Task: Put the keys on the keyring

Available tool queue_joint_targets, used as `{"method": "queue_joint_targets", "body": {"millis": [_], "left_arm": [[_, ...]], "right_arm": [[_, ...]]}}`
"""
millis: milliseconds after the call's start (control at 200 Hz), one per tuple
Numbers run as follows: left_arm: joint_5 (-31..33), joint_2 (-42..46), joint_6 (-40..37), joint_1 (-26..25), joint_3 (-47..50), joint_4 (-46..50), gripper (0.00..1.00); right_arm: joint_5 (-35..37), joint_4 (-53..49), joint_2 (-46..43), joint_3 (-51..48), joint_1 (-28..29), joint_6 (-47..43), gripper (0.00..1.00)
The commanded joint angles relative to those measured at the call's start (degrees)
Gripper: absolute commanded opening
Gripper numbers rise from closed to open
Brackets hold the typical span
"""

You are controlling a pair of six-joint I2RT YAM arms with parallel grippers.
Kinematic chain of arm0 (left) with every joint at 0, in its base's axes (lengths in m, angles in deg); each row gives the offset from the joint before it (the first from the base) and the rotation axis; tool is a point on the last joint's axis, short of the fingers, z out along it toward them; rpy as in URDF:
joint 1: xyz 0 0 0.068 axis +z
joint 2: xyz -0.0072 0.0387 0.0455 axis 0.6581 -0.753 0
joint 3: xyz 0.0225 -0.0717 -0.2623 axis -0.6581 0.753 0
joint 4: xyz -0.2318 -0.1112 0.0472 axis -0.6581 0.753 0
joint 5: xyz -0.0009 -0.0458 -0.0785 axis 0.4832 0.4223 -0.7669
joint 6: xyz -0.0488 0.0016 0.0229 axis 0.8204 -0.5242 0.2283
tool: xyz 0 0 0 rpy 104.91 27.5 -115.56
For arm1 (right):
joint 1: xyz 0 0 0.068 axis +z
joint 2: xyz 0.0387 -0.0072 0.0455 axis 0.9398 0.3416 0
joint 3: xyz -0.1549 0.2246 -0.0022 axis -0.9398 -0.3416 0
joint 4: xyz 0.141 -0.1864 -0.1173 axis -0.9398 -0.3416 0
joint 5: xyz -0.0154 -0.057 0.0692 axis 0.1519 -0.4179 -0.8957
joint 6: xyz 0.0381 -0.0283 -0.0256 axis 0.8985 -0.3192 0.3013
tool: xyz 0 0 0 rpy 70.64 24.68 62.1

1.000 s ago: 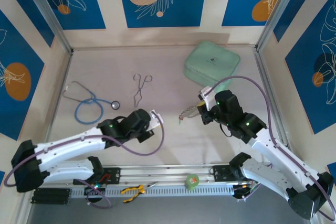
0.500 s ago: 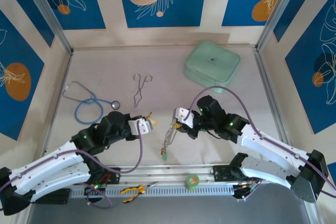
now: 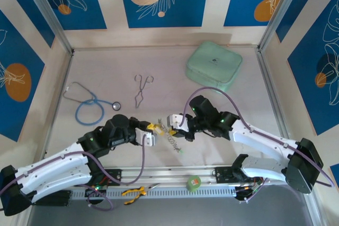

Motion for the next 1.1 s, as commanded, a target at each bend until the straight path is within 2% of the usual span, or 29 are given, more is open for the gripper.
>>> {"method": "queue_joint_targets", "body": {"millis": [0, 115, 260, 360, 440, 570, 720, 830, 945, 1090], "left_arm": [[-1.76, -2.34, -2.18, 0.42, -0.79, -2.97, 0.00], [1.26, -5.45, 1.97, 0.58, -3.23, 1.27, 0.00], [6.05, -9.84, 13.35, 2.20, -7.81, 12.69, 0.00], [4.50, -11.21, 21.12, 5.17, -8.95, 18.50, 0.00], [0.86, -13.36, 24.40, 7.76, -9.63, 22.45, 0.00], [-3.41, -22.09, 23.89, 8.64, -12.04, 28.05, 0.00], [-0.48, -33.27, 22.62, 8.63, -14.57, 29.90, 0.00], [0.01, -35.00, 22.36, 8.59, -14.16, 26.88, 0.00], [-0.79, -35.24, 21.71, 8.62, -13.03, 24.67, 0.08], [-1.11, -36.92, 20.88, 8.61, -11.12, 22.88, 0.10]], "right_arm": [[-3.25, 1.43, 1.25, 2.95, 0.54, -2.78, 0.00], [-0.58, 1.09, 2.00, 2.77, -0.25, -1.42, 0.00], [7.41, -0.67, -0.47, 1.63, -2.50, 4.46, 0.00], [10.51, -2.82, -3.94, 0.52, -4.50, 7.62, 0.00], [11.37, -4.49, -6.43, -0.03, -4.98, 7.56, 0.00], [11.45, -5.89, -8.08, -0.09, -5.08, 6.50, 0.00], [11.02, -5.69, -8.89, -0.55, -5.07, 6.41, 0.00], [10.62, -5.51, -9.07, -0.69, -4.99, 6.45, 0.00], [10.66, -5.68, -9.43, -0.92, -4.92, 6.43, 0.00], [10.58, -5.59, -9.95, -1.30, -4.94, 6.37, 0.00]]}}
